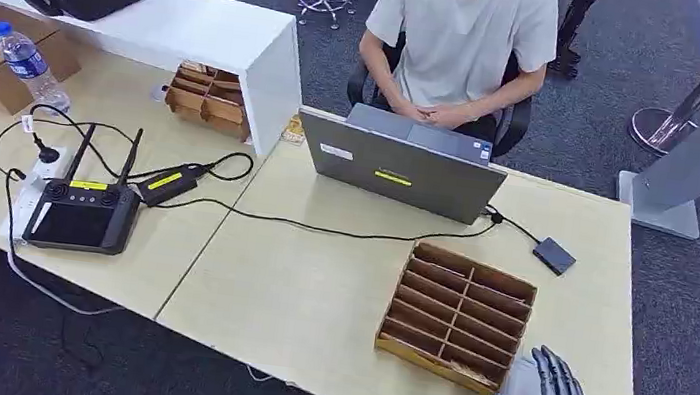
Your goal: Pass the card to the sensor for recognition and then transmit it.
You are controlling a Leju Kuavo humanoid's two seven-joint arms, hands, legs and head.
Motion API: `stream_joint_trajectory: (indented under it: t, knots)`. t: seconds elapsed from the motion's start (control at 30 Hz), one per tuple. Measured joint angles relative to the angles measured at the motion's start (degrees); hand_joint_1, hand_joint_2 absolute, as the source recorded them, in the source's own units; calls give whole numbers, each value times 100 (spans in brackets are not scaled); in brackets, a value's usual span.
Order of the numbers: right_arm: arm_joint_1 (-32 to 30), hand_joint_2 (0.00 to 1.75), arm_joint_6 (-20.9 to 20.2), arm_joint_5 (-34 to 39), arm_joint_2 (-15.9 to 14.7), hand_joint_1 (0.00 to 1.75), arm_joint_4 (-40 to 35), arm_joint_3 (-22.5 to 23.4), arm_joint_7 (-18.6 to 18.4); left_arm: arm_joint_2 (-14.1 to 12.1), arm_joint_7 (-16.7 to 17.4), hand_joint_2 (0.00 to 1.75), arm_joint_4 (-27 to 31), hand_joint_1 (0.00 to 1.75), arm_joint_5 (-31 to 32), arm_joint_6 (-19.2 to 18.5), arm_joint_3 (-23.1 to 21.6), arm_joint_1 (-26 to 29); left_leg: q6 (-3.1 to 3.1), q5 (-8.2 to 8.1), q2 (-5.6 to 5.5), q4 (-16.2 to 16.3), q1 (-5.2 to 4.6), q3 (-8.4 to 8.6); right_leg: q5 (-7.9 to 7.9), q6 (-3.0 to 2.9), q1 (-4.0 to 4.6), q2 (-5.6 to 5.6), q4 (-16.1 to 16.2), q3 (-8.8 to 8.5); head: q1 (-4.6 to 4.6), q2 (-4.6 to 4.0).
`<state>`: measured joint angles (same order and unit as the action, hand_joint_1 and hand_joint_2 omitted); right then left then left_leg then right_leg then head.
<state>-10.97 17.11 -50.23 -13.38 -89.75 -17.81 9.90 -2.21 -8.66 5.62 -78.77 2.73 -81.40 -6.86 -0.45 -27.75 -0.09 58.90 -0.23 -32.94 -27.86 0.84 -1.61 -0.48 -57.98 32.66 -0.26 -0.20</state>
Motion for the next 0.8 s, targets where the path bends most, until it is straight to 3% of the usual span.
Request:
stream_joint_trajectory:
  t: [0.8]
  knots:
    - [285, 175, -11, 216, 175, 0, 363, -695, 31, 9, 0, 175, 0, 0, 11, -2, 0, -2, 0, 0, 0, 0, 0, 0, 0, 0, 0, 0, 0, 0, 0, 0]
